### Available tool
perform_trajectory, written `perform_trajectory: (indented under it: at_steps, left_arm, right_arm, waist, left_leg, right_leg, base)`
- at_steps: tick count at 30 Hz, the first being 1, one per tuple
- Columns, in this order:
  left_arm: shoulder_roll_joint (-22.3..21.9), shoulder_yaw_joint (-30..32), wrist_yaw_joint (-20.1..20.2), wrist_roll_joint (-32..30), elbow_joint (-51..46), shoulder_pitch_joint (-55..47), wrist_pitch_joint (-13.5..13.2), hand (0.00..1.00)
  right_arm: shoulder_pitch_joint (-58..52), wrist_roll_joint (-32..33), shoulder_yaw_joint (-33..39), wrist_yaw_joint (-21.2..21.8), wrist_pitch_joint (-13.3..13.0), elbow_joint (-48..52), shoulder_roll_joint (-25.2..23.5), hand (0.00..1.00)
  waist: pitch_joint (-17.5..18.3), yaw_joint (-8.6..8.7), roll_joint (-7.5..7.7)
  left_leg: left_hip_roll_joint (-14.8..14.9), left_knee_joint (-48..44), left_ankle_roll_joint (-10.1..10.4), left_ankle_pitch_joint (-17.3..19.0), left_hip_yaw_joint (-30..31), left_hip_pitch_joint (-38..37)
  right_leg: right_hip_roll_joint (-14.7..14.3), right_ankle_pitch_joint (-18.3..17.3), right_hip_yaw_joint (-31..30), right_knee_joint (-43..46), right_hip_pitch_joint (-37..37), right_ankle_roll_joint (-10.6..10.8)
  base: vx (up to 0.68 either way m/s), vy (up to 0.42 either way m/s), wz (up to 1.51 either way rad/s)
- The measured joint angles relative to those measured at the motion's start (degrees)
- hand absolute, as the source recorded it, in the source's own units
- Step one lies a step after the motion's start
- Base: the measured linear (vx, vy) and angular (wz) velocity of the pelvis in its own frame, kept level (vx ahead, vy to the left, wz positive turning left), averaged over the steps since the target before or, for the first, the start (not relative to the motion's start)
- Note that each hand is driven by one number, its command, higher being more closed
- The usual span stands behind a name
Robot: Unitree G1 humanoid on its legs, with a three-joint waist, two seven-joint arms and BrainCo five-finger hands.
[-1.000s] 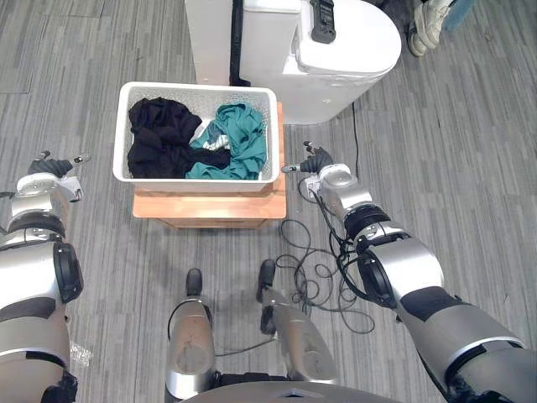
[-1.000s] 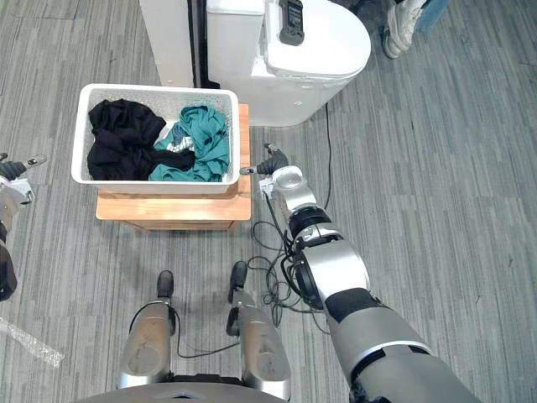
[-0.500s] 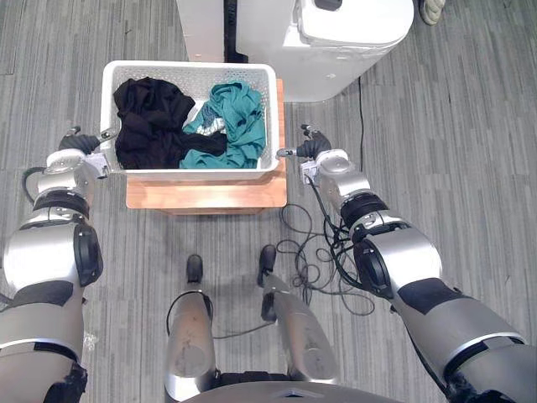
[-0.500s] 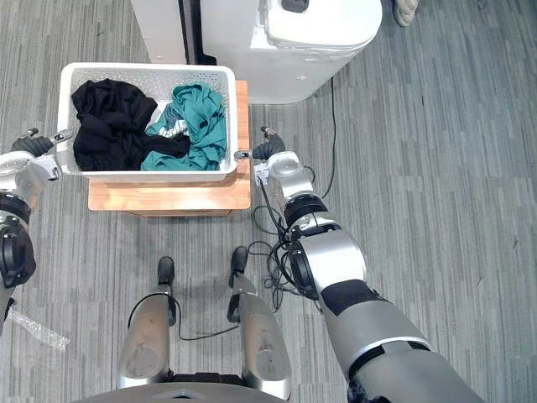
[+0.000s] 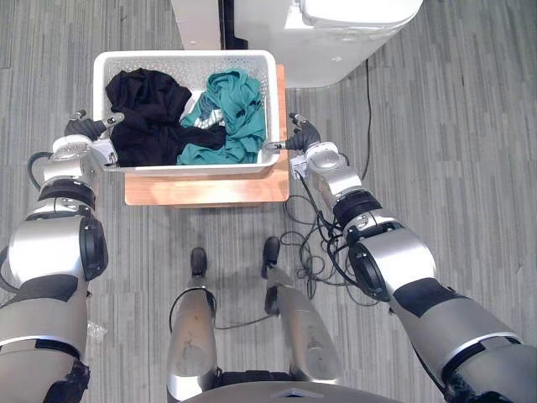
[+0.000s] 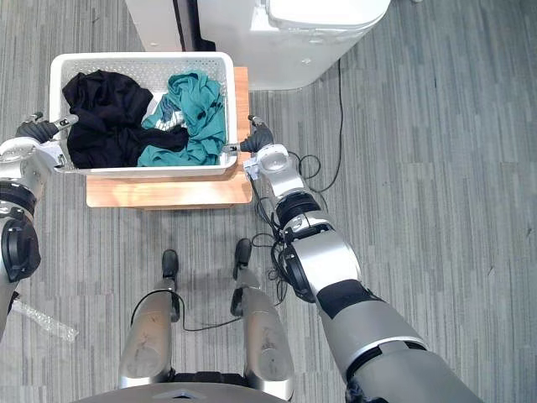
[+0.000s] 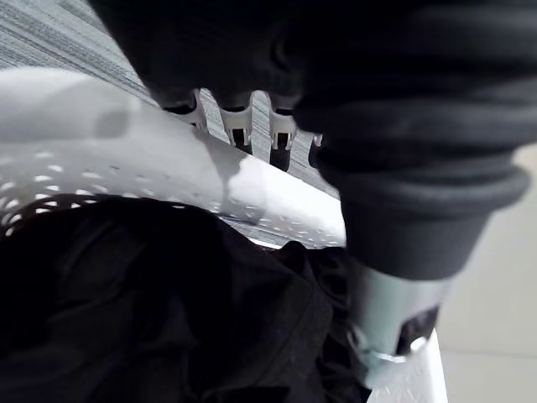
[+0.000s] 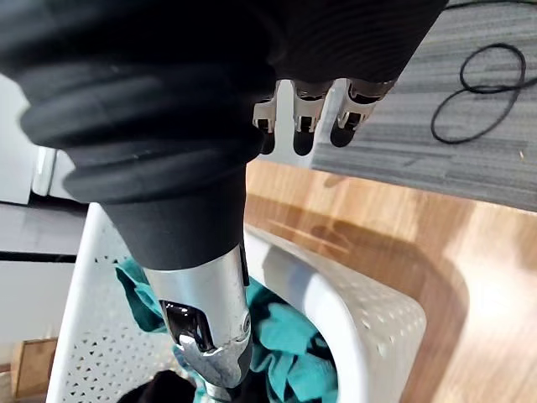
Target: Pick up the laundry basket with both hands and put the clothes into the washing machine.
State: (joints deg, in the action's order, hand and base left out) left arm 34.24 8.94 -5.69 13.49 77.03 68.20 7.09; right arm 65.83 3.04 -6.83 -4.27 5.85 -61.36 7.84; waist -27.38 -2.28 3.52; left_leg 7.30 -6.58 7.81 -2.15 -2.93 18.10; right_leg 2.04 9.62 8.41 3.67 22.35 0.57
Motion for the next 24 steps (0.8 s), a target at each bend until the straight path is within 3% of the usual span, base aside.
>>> perform_trajectory:
  at_steps: [10,11,15,24]
  left_arm:
    - [-0.27,0.18,-0.60,1.70,-1.72,0.12,0.47,0.00]
    - [-0.28,0.24,-0.72,1.97,-1.81,0.11,0.47,1.00]
    - [-0.33,1.61,-1.88,2.25,-3.78,0.02,0.31,1.00]
    - [-0.94,3.00,-4.06,4.04,-4.52,-3.79,0.01,1.00]
  right_arm:
    - [-2.63,1.64,-1.49,-2.33,-0.50,4.66,-3.27,0.00]
    - [-2.63,2.12,-1.47,-2.40,-0.55,4.68,-3.31,1.00]
    - [-3.18,5.46,-0.92,-2.76,-1.17,6.55,-3.61,1.00]
    - [-4.94,5.78,0.40,-4.73,-1.70,6.71,-3.50,1.00]
  waist:
    - [-0.16,0.37,-0.26]
    - [-0.15,0.38,-0.26]
    - [-0.15,0.35,-0.26]
    - [-0.14,0.90,-0.24]
  left_leg:
    - [-0.35,2.02,0.22,-1.43,0.97,1.07]
    - [-0.35,2.15,0.23,-1.47,0.97,1.06]
    - [-0.39,5.18,0.47,-3.55,0.96,1.10]
    - [-0.28,5.67,0.49,-3.97,0.97,0.53]
  right_leg:
    - [0.02,0.01,0.16,0.33,2.04,-0.07]
    - [0.02,0.01,0.15,0.34,2.11,-0.08]
    - [0.04,-0.14,0.15,1.21,3.93,-0.28]
    - [-0.17,-0.09,0.08,1.31,3.69,-0.35]
  base:
    - [0.04,-0.004,0.02]
    - [0.00,0.000,0.00]
    - [0.00,0.000,0.00]
    - [0.00,0.000,0.00]
